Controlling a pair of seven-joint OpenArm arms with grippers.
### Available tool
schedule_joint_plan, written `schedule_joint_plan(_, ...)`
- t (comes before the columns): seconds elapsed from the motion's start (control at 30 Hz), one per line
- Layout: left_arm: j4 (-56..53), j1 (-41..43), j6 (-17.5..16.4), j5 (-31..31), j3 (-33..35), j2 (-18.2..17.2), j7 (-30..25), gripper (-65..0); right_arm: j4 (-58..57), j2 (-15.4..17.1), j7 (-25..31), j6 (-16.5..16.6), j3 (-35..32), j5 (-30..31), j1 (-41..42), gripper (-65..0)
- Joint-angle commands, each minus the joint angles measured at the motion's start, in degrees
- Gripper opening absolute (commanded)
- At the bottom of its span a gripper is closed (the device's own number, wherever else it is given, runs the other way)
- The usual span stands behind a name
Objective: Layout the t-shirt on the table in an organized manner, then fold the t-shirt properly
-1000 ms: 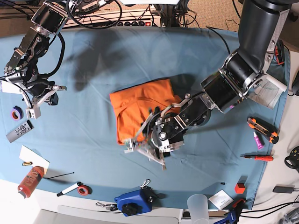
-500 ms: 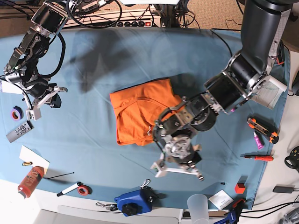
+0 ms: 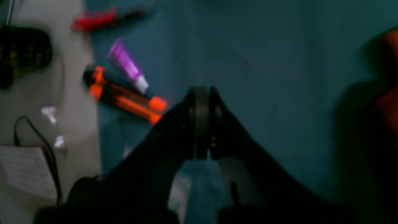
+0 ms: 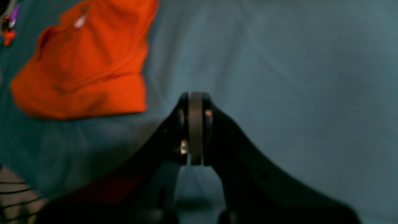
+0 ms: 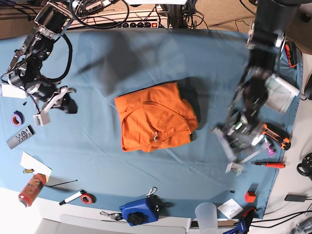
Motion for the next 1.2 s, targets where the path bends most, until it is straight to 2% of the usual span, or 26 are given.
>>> schedule_joint_plan(0.0,3.5,1.0,0.1,-0.4,-1.5,-1.2,-1.3,-65.0,1.9,0.5,1.5,0.1,0.2,2.6,0.7,-65.0)
schedule_joint_plan(0.13,11.7,12.3,-1.1,-3.9,-6.3,-3.7,-2.7,-65.0,7.8,-0.6,1.5,0.1,0.2,7.3,-2.0,-65.0)
schedule_joint_plan(0.37,20.7,29.7,-1.4,-5.9,-14.4,-3.7,-2.7,-65.0,18.5,-0.7,1.5,0.1,0.2,6.8,-14.4,-65.0)
schedule_joint_plan(0.57,30.7,43.8,-1.4,-5.9,-17.5,-3.7,-2.8,-65.0,24.3,-0.7,1.5,0.1,0.2,6.8,-25.9,-65.0)
schedule_joint_plan(0.8,31.6,58.4,-1.3,-3.1,-17.6,-3.7,-2.8,-65.0,25.1,-0.8,1.5,0.1,0.2,4.8,-37.5,-65.0)
schedule_joint_plan(0.97,31.6,67.1,0.4,-0.3,-17.6,-3.7,-3.7,-65.0,25.1,-0.8,1.5,0.1,0.2,4.3,-44.7,-65.0)
schedule_joint_plan(1.17,29.4,74.6,0.3,-0.5,-17.6,-3.7,-5.6,-65.0,23.8,-0.7,1.5,0.1,0.2,-1.2,-52.1,-65.0)
